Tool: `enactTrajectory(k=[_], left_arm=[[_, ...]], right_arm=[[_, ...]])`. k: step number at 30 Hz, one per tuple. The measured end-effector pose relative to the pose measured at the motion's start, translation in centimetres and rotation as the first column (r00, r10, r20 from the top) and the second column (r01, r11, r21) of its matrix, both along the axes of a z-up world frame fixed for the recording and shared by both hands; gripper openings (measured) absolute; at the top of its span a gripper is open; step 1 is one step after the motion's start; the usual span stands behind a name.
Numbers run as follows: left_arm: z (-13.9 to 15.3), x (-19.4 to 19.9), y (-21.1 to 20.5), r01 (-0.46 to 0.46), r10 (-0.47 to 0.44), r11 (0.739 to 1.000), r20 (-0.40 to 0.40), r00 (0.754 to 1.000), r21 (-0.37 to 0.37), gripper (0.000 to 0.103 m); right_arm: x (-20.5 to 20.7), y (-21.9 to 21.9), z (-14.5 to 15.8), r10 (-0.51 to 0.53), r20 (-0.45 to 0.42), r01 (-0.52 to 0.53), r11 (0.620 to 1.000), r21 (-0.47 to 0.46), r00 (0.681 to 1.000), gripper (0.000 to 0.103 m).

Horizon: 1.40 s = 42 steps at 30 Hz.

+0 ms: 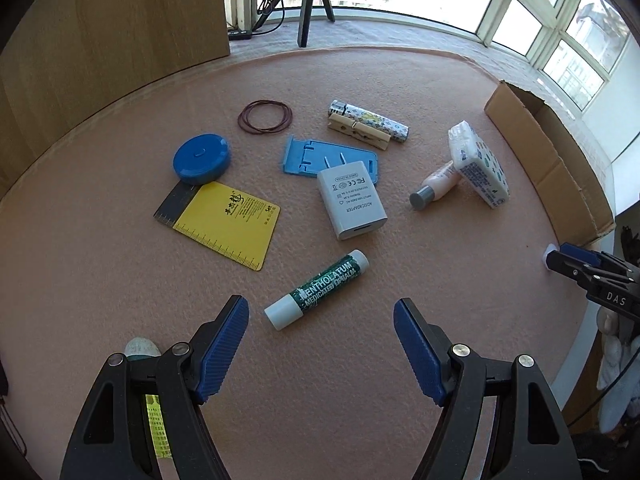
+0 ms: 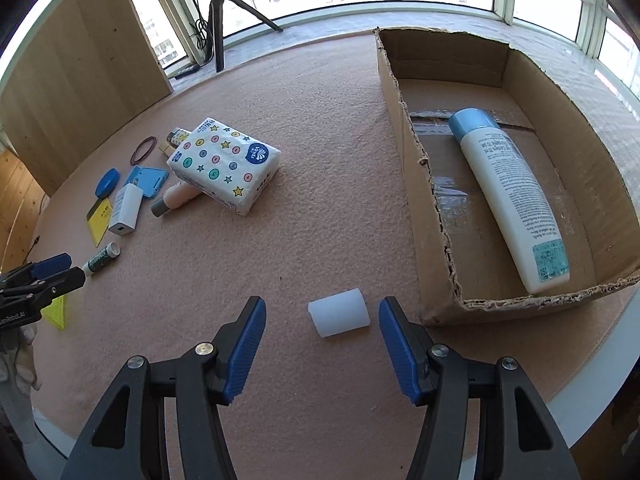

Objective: Organize objects
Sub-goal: 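Grasp the white eraser with the right gripper while the left grasps the green lip balm tube, then carry the eraser with the right gripper while the left carries the lip balm over the box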

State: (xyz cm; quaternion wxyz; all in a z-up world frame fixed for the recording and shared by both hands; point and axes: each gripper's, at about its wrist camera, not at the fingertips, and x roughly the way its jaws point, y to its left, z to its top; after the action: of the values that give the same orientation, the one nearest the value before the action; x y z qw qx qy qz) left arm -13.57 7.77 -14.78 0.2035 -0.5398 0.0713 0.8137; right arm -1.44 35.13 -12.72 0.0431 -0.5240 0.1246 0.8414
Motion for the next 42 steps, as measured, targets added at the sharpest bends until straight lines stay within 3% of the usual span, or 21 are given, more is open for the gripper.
enactTrajectory(k=[10,17,19,21,24,33,42], left_arm=[[-2.0,-0.8,1.2,0.049,-0.048,0.997,0.009,0.999,-0.053,0.074],[-2.3,-0.6,1.9,0.072,-0.071,0.996,0.016,0.997,-0.06,0.049],[-2.2,-0.5,2.1,0.074,-0.073,0.996,0.017,0.997,-0.058,0.042],[-2.1,-0.4,2.3,0.076,-0.075,0.996,0.017,0.997,-0.056,0.027],[-2.0,0.0,2.5,0.078,-0.077,0.996,0.017,0.997,-0.052,0.017],[-1.7,0.5,2.4,0.067,-0.067,0.998,0.035,0.997,-0.012,0.017],[1.0,1.7,2.7,0.056,-0.057,0.996,0.018,0.998,0.072,0.017]], right_arm=[[-0.3,-0.4,-1.1,0.042,0.03,-0.043,0.998,0.034,0.999,0.052],[-0.4,-0.8,-1.1,0.074,0.036,-0.077,0.994,0.077,0.997,0.03],[-0.5,-0.8,-1.2,0.078,0.036,-0.08,0.993,0.082,0.996,0.026],[-0.4,-0.8,-1.2,0.08,0.035,-0.082,0.993,0.081,0.996,0.025],[-0.3,-0.8,-1.2,0.086,0.034,-0.088,0.993,0.083,0.996,0.024],[0.4,-0.7,-0.9,0.091,0.03,-0.093,0.995,0.045,0.995,0.023],[1.2,-0.5,0.7,0.108,-0.001,-0.108,0.994,0.01,0.994,0.023]])
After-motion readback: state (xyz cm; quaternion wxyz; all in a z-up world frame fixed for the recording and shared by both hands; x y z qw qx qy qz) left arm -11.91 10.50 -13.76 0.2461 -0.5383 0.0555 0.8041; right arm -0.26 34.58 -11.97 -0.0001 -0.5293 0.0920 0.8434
